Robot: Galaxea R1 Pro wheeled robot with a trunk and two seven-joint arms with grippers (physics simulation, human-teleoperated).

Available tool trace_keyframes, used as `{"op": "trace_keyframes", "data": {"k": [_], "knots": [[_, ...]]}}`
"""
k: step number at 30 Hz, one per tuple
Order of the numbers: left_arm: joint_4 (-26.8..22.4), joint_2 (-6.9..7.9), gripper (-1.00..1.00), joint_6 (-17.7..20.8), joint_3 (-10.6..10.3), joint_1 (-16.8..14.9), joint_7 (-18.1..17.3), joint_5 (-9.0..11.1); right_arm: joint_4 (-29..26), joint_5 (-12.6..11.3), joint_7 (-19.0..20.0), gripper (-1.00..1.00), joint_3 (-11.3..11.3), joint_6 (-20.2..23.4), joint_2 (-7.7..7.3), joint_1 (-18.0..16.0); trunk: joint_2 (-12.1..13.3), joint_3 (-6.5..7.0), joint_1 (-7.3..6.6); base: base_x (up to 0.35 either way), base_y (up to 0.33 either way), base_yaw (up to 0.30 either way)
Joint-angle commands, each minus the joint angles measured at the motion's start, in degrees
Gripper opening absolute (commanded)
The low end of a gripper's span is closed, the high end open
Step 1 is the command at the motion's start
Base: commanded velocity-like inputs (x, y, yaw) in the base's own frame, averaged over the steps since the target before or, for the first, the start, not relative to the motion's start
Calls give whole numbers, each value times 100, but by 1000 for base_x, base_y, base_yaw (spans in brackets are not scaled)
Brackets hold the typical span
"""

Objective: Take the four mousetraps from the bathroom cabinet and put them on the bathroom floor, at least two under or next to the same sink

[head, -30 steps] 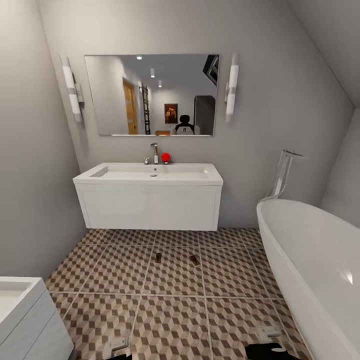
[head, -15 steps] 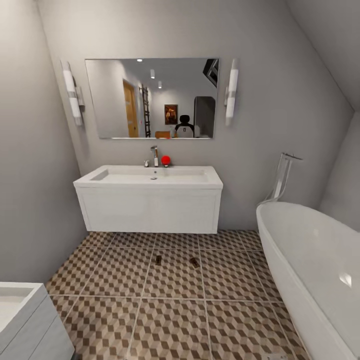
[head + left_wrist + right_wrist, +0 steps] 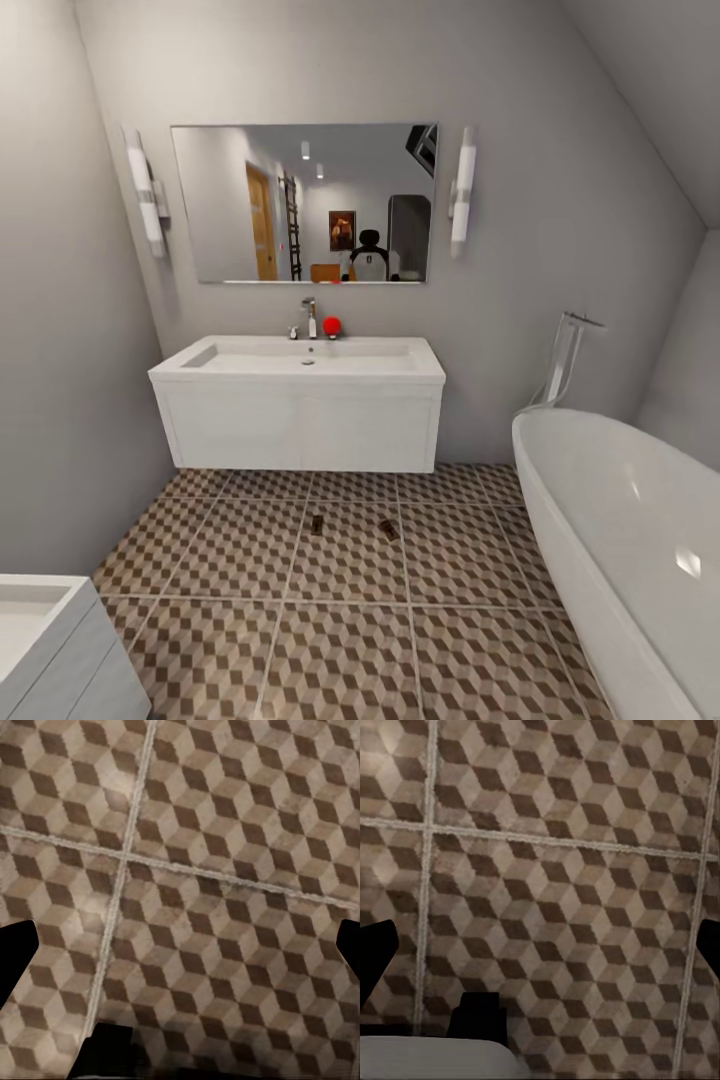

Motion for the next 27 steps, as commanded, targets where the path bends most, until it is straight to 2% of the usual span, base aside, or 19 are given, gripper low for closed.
{"op": "trace_keyframes", "data": {"k": [1, 8, 27], "knots": [[5, -2, 100, -20, -48, 39, 5, 44, 17, -23, -13, 100, 46, -18, 5, 51, 39, 13, -23, 0, 0, 0], [5, 6, 100, -47, -48, 176, 5, 45, 17, -20, -15, 100, 46, -59, 23, 327, 319, 139, -177, 0, 0, 0], [5, 15, 100, -44, -48, 287, 5, 46, 19, -20, -8, 100, 47, -65, 26, 380, 1081, 480, -594, 0, 0, 0]]}}
